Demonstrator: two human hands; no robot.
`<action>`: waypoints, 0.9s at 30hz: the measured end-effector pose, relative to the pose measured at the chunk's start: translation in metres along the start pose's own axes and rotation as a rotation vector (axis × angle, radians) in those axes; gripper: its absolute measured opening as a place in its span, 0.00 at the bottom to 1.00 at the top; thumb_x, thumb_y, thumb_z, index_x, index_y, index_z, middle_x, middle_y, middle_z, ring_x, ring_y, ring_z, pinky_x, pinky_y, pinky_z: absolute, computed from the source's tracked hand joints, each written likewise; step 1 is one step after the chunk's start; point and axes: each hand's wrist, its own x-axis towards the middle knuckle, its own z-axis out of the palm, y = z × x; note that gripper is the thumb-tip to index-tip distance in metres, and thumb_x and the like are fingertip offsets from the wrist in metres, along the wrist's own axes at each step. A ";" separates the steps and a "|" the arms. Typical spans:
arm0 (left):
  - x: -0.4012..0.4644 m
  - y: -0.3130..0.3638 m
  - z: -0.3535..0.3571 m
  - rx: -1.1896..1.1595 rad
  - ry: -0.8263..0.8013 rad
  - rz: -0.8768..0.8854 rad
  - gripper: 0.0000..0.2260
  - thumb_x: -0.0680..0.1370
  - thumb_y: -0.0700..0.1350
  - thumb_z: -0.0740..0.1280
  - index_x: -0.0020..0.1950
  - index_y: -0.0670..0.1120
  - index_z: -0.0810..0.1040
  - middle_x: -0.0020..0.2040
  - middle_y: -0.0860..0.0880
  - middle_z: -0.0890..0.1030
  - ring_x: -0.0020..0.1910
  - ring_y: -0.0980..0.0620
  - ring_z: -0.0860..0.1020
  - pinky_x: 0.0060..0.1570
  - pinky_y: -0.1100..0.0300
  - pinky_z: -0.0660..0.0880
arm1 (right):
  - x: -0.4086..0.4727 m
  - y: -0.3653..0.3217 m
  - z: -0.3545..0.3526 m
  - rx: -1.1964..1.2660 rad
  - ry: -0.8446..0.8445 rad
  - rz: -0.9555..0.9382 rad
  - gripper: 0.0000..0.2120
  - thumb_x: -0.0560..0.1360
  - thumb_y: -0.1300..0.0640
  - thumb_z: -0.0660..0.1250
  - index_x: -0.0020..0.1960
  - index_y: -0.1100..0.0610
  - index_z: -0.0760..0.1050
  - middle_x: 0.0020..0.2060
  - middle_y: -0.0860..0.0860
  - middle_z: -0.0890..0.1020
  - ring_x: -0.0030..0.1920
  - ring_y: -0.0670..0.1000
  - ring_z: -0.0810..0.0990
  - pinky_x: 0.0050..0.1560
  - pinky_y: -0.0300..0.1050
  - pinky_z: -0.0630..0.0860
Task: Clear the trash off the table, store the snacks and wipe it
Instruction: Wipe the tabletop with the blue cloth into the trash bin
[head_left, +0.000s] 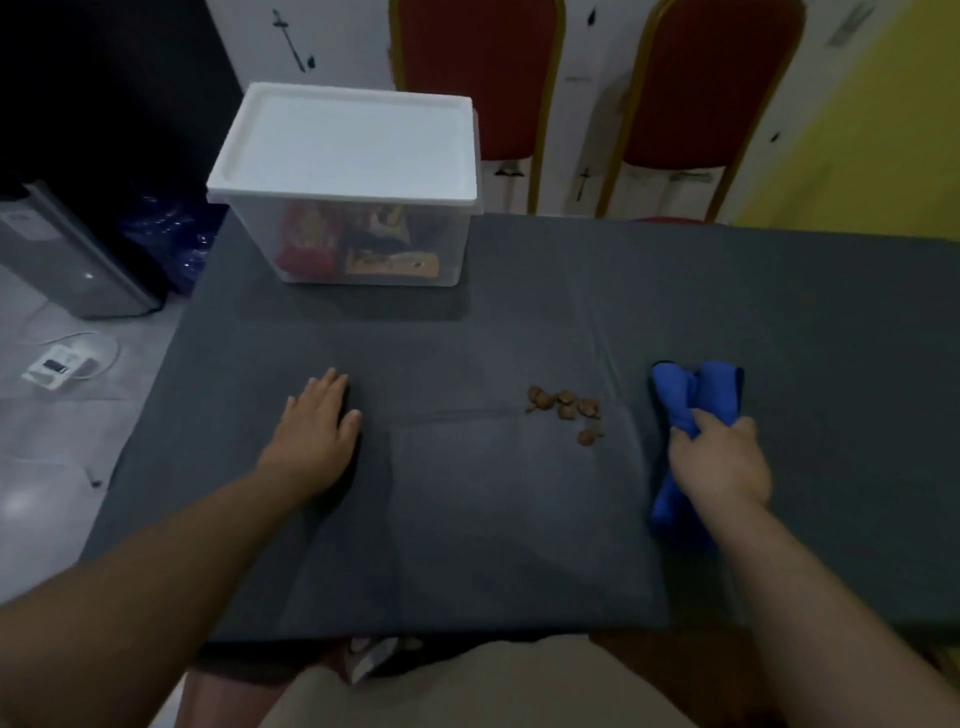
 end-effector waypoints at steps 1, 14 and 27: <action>0.003 -0.004 -0.002 -0.023 -0.006 0.010 0.23 0.82 0.48 0.51 0.77 0.43 0.53 0.78 0.46 0.51 0.77 0.47 0.48 0.75 0.51 0.44 | -0.007 -0.013 0.004 0.005 0.000 0.002 0.17 0.80 0.49 0.53 0.65 0.52 0.71 0.59 0.60 0.67 0.50 0.62 0.75 0.45 0.48 0.70; 0.022 -0.047 -0.014 0.008 -0.043 0.153 0.24 0.82 0.49 0.51 0.77 0.43 0.52 0.78 0.48 0.48 0.77 0.51 0.45 0.74 0.55 0.39 | -0.071 -0.185 0.052 0.104 -0.121 -0.278 0.15 0.80 0.48 0.54 0.61 0.51 0.73 0.58 0.55 0.68 0.41 0.54 0.72 0.41 0.45 0.70; 0.033 -0.078 -0.025 0.215 0.005 0.146 0.26 0.82 0.51 0.48 0.77 0.43 0.46 0.79 0.48 0.46 0.77 0.49 0.43 0.74 0.52 0.40 | -0.024 -0.139 0.022 0.085 0.006 -0.150 0.17 0.79 0.49 0.57 0.67 0.50 0.71 0.62 0.60 0.68 0.57 0.62 0.74 0.54 0.50 0.71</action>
